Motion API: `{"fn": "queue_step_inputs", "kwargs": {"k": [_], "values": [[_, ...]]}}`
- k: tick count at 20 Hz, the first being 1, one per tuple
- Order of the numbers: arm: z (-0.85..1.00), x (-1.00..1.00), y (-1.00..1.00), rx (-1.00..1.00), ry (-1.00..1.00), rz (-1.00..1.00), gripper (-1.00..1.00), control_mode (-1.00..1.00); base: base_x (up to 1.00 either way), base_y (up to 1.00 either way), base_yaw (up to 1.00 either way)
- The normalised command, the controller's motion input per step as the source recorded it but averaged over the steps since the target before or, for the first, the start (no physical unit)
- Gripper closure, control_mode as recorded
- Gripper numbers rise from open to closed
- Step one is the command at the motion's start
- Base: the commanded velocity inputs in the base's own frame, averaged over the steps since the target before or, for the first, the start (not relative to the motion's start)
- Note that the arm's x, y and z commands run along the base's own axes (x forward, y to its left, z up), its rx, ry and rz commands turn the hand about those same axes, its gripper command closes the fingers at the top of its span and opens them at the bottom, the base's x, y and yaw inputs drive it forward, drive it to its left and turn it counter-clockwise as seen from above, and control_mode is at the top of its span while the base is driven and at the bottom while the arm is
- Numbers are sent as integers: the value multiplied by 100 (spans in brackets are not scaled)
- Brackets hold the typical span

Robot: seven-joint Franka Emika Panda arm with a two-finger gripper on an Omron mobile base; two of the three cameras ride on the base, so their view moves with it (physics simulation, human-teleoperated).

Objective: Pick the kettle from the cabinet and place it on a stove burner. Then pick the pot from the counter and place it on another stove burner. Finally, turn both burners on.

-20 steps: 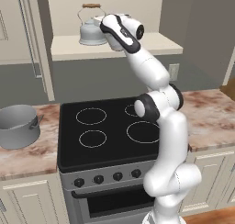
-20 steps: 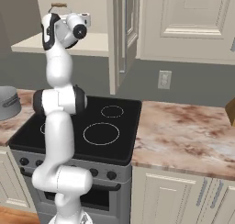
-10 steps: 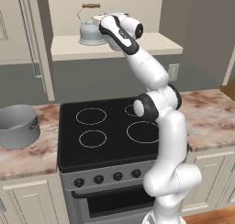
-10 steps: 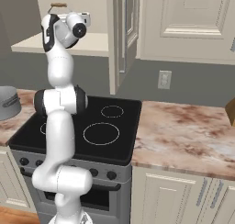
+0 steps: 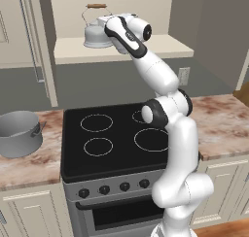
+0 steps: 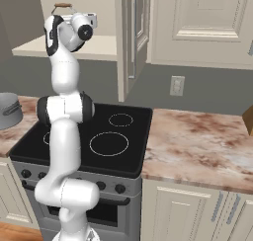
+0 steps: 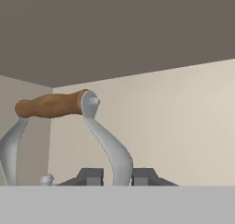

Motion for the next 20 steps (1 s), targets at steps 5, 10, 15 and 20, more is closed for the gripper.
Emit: {"fn": "queue_step_inputs", "kwargs": {"k": [5,10,15,20], "values": [[0,0,0,0,-1,0,100,-100,0,0,0],[0,-2,0,0,0,-3,100,-100,0,0,0],[0,-11,0,0,0,-5,100,-100,0,0,0],[2,-42,0,0,0,-6,100,-100,0,0,0]]}}
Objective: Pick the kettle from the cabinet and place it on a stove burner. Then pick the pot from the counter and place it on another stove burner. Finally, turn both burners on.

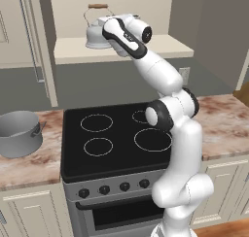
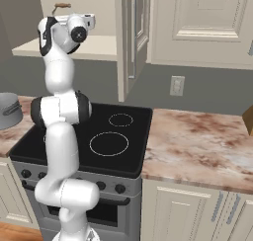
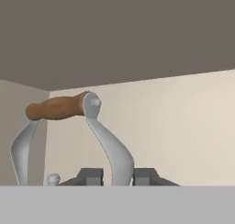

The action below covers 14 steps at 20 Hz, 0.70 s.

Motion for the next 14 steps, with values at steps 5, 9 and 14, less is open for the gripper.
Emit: {"fn": "queue_step_inputs", "kwargs": {"k": [5,9,14], "values": [[14,-62,0,0,0,-6,100,-100,0,0,0],[17,-62,-4,0,1,-5,100,-100,0,0,0],[20,-68,-7,1,3,-4,100,-100,0,0,0]]}}
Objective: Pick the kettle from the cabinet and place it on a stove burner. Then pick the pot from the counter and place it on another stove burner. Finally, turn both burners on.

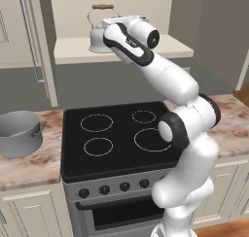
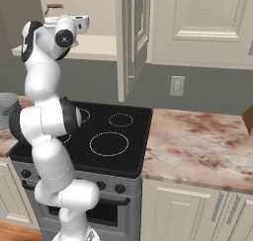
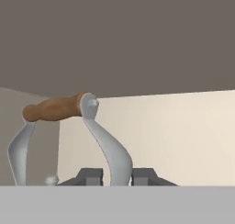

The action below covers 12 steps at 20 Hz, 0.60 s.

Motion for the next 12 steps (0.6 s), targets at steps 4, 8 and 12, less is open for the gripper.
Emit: {"fn": "queue_step_inputs", "kwargs": {"k": [4,8,12], "values": [[22,-71,-7,3,6,-5,100,-100,0,0,0],[16,-70,-4,2,6,-5,100,-100,0,0,0],[8,-68,-2,3,7,-4,100,-100,0,0,0]]}}
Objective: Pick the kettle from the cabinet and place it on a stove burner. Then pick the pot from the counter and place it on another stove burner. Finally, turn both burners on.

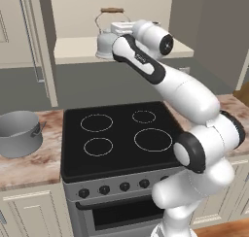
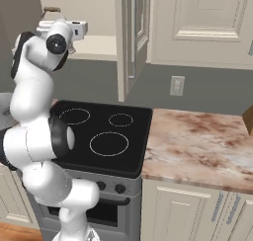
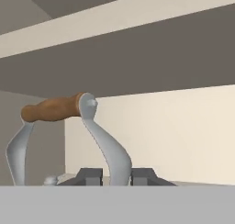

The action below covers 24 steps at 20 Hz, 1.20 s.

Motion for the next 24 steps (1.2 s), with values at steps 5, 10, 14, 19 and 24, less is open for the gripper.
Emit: {"fn": "queue_step_inputs", "kwargs": {"k": [5,10,14,19,24], "values": [[4,-65,0,3,7,-4,100,-100,0,0,0],[2,-68,0,3,6,-5,100,-100,0,0,0],[0,-69,0,4,5,-5,100,-100,0,0,0],[0,-61,0,4,8,-4,100,-100,0,0,0],[0,-42,0,2,8,-1,100,-100,0,0,0]]}}
